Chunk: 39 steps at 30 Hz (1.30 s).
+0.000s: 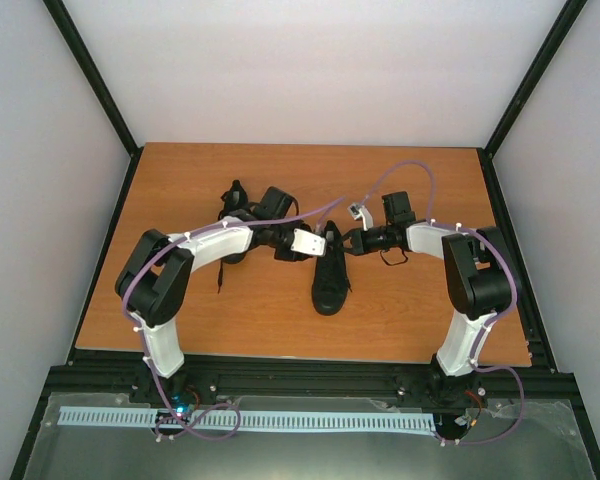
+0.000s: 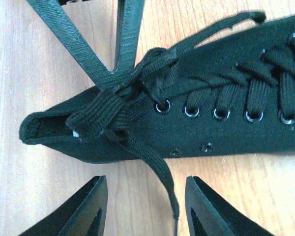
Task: Tie the shoes
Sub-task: Tie the shoelace on the shoe.
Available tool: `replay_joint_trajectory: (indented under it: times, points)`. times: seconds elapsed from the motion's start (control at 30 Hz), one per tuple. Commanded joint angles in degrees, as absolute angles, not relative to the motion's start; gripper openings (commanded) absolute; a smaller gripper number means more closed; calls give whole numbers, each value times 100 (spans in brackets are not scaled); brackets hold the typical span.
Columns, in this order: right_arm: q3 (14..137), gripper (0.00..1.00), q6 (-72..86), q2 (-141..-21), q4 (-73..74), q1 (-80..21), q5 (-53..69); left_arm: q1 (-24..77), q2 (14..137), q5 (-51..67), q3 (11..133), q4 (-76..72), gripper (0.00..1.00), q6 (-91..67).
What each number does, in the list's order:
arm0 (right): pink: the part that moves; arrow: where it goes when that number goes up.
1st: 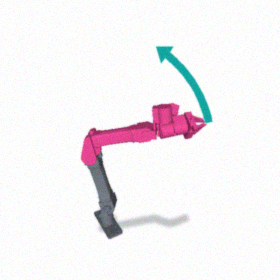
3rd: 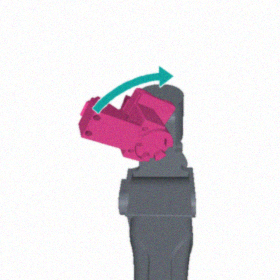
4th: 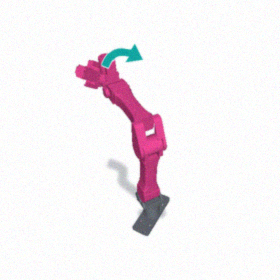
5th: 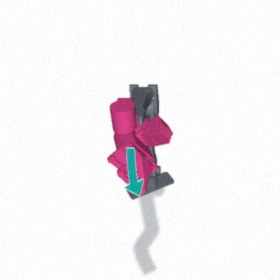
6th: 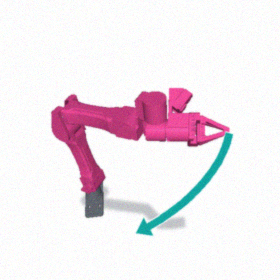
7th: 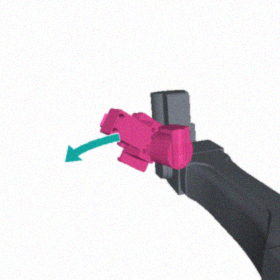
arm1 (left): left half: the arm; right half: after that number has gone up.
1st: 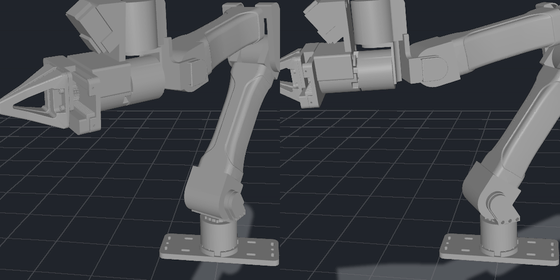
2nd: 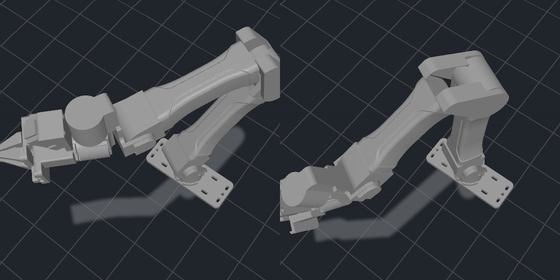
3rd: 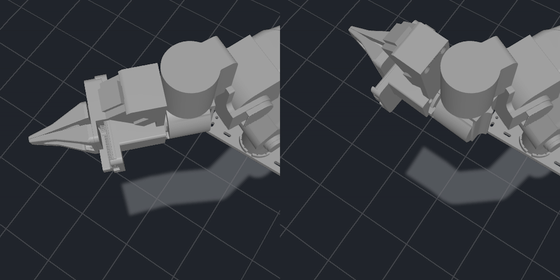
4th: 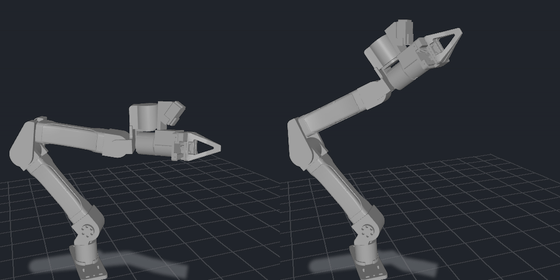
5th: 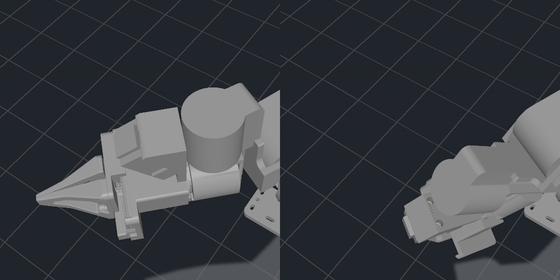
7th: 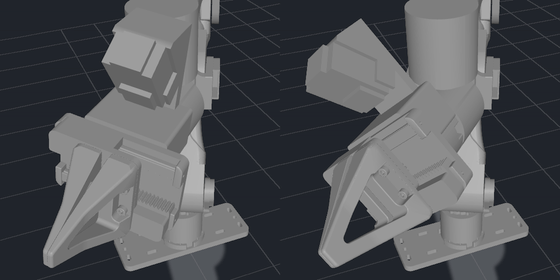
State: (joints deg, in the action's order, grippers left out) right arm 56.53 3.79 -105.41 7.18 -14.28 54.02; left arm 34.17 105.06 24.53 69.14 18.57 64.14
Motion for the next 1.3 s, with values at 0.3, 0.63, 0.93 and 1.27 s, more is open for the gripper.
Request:
replay_joint_trajectory:
  times: [0.3, 0.63, 0.93, 1.27]
  points:
    - [5780, 3, 245, -10406, 757, -1479, 5473, 3357, 10590, 3960, 7886, 3371, 71, 5759]
    - [5747, 3, 246, -10364, 753, -1487, 5482, 3370, 10868, 3648, 7736, 1582, 64, 3769]
    - [5683, 3, 302, -10311, 673, -1500, 5452, 3349, 10960, 4056, 7544, 2010, 41, 4727]
    - [5572, 3, 363, -10198, 613, -1499, 5326, 3327, 10742, 3501, 7383, 1621, 1, 4466]
